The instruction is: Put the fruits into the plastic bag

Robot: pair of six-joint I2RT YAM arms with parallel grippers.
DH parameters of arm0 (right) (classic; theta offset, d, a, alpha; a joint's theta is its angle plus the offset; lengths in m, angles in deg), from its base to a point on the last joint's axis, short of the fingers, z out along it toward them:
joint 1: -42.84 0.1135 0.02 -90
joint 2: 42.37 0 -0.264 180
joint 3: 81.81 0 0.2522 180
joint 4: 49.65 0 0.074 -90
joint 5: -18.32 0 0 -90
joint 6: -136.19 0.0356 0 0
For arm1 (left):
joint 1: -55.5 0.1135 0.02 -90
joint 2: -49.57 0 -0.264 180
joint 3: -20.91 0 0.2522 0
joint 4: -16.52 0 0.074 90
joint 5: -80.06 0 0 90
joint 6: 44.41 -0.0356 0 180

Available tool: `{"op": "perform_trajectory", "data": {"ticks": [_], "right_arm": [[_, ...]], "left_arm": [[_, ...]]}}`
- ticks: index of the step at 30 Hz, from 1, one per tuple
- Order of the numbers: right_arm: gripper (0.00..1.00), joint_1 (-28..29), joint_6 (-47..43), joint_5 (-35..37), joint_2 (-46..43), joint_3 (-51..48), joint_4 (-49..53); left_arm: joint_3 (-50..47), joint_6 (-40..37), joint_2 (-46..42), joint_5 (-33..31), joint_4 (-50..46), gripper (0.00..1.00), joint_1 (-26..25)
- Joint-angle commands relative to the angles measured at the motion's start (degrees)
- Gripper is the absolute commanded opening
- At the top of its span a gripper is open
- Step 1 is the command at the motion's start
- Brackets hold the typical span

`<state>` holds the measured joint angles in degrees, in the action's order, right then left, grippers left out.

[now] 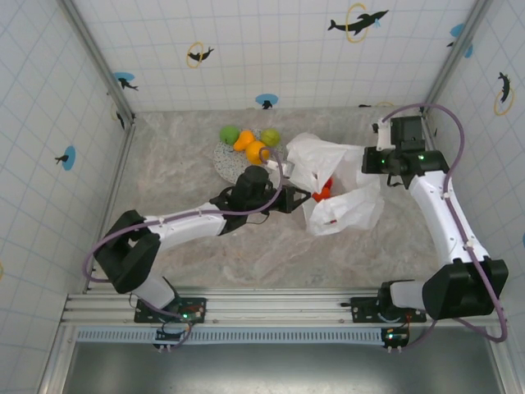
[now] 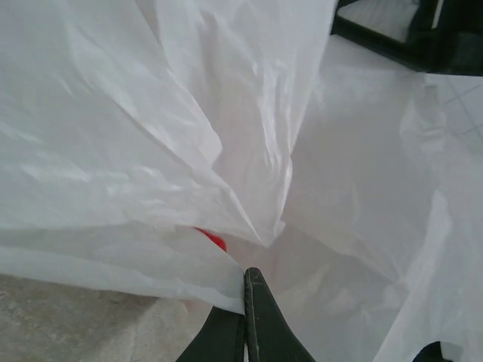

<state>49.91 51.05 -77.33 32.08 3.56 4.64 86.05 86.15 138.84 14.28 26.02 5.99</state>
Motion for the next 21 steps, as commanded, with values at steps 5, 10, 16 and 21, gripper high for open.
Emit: {"op": "perform_trajectory", "data": {"ticks": [5,10,16,21], "right_arm": [[0.0,-0.22,2.18,-7.66,-0.96,-3.71,-4.25],[0.0,-0.22,5.38,-14.51,-1.17,-6.52,-8.97],[0.0,-0.04,9.85,-21.37,-1.42,-9.76,-14.91],[0.0,0.18,11.84,-23.1,-0.81,-10.57,-17.49]], "left_arm": [[-0.68,-4.41,0.09,-7.78,-8.2,0.0,0.04],[-1.12,-8.54,-2.5,-13.46,-13.22,0.33,0.22],[-3.75,-12.83,-8.65,-15.0,-19.12,0.64,2.75],[-7.64,-14.22,-16.01,-10.01,-20.16,0.77,7.17]]}}
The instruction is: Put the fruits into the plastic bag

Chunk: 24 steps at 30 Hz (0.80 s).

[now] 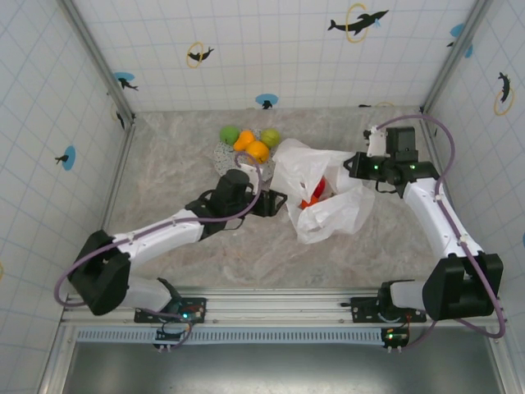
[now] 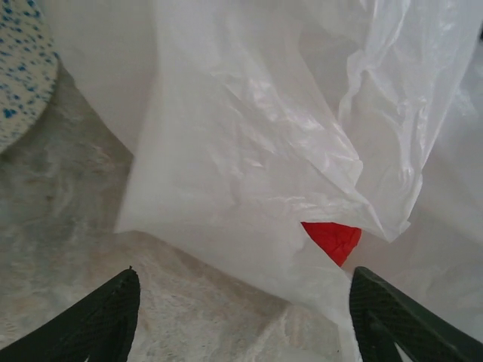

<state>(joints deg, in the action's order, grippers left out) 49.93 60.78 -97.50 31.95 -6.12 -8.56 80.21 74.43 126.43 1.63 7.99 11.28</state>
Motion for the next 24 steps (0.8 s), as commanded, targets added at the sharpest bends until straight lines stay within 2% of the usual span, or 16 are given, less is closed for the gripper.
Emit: {"op": "perform_trajectory", "data": {"ticks": [1,4,9,12,14,19,20,24], "right_arm": [[0.0,0.2,2.46,-2.84,-0.67,-1.09,-4.88],[0.0,0.29,2.98,-2.92,-0.37,-1.29,-5.83],[0.0,0.4,3.3,-3.09,-0.07,-1.53,-6.9],[0.0,0.47,3.29,-3.44,0.33,-1.64,-7.21],[0.0,0.4,3.1,-3.53,0.63,-1.57,-7.28],[0.0,0.28,2.76,-3.96,1.34,-1.2,-7.55],[0.0,0.2,2.77,-4.1,1.43,-1.09,-7.61],[0.0,0.07,2.72,-4.58,2.01,-0.65,-7.75]], "left_arm": [[-2.28,-2.54,-4.88,4.28,-1.87,0.78,3.01],[-2.6,-2.14,-7.36,5.45,-1.57,0.82,6.48],[0.59,-1.92,-4.68,0.26,-2.97,0.84,13.73],[4.35,-2.48,1.23,-3.27,-3.62,0.86,17.3],[7.95,-2.01,6.3,-2.92,-3.92,0.88,19.0],[18.69,-1.78,19.0,-6.15,-5.36,0.96,19.31],[20.27,-1.54,21.06,-6.43,-5.58,0.98,21.02],[26.38,0.43,29.14,-5.52,-5.14,0.98,21.78]]}}
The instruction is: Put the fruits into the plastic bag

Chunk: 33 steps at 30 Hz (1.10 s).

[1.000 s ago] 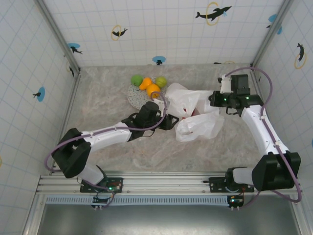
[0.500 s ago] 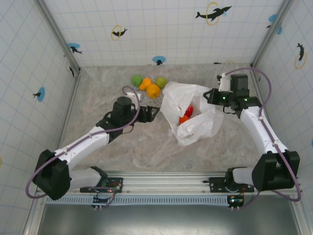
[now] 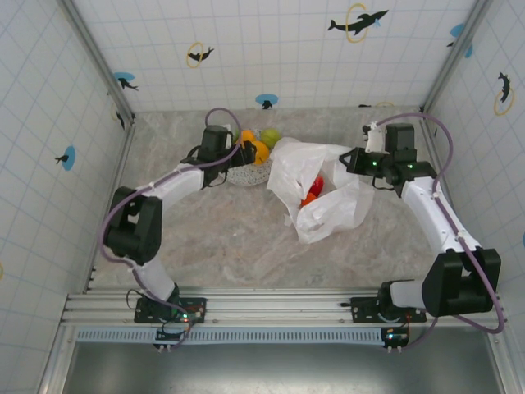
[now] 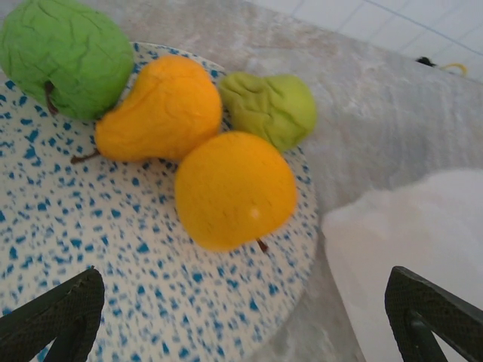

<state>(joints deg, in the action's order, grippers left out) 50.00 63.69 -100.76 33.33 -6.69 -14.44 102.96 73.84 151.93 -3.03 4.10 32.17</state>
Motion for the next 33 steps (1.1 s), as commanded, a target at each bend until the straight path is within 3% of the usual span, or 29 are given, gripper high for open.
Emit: {"op": "perform_trajectory", "data": {"ticks": [1,10,22,33], "right_arm": [[0.0,-0.13,-0.19,-1.46,0.74,-0.02,-1.88],[0.0,-0.74,-0.67,-1.78,1.2,-0.11,-1.9],[0.0,-1.2,-0.9,-2.03,1.09,-0.15,-1.49],[0.0,-1.36,-0.89,-1.94,0.9,-0.63,-1.37]], "left_arm": [[4.93,1.69,5.41,-0.26,-0.95,0.98,0.96],[14.07,8.86,17.51,9.67,1.55,0.98,1.7],[19.2,12.35,25.28,12.37,2.56,0.97,1.83],[16.64,11.64,22.35,14.86,4.17,0.72,1.81]]}}
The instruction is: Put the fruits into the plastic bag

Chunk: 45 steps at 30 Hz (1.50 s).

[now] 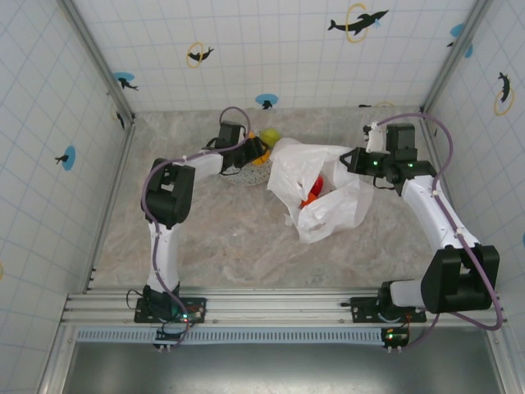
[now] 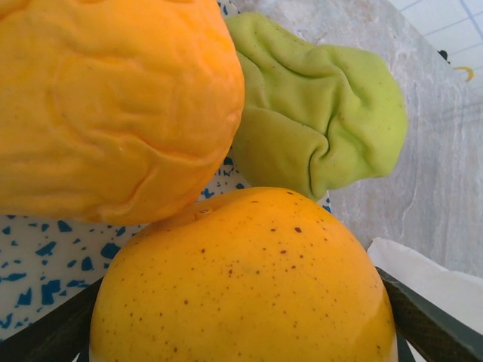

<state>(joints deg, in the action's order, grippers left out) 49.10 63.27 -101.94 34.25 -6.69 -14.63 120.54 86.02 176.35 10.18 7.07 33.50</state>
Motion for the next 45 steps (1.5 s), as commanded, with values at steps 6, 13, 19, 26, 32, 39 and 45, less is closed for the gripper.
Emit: {"op": "perform_trajectory", "data": {"ticks": [6,13,19,26,32,39,45], "right_arm": [[0.0,-0.42,-0.21,-0.5,-0.33,-0.72,-1.27],[0.0,-0.23,0.23,-0.31,-0.16,-0.68,-1.57],[0.0,0.47,0.78,-0.41,0.02,-0.6,-1.83],[0.0,2.86,1.57,-0.06,-0.24,-0.88,-2.6],[0.0,4.87,1.72,-0.23,-1.18,-1.06,-2.28],[0.0,5.42,0.1,-0.16,-2.94,-2.03,0.16],[0.0,4.43,1.45,-1.04,-3.37,-1.35,0.52]], "left_arm": [[-12.01,-0.68,-12.91,2.8,5.81,0.67,0.46],[-27.63,-2.31,-32.92,1.51,7.04,0.66,-0.07],[-33.42,-8.28,-50.1,-3.35,2.97,0.66,-9.05],[-31.08,-14.35,-52.34,-4.47,3.49,0.66,-25.87],[-22.15,-17.97,-41.44,-2.98,0.37,0.65,-30.77],[-15.03,-20.41,-32.21,-10.46,-4.33,0.64,-30.91],[-13.65,-26.83,-26.32,-17.98,-4.17,0.64,-30.91]]}}
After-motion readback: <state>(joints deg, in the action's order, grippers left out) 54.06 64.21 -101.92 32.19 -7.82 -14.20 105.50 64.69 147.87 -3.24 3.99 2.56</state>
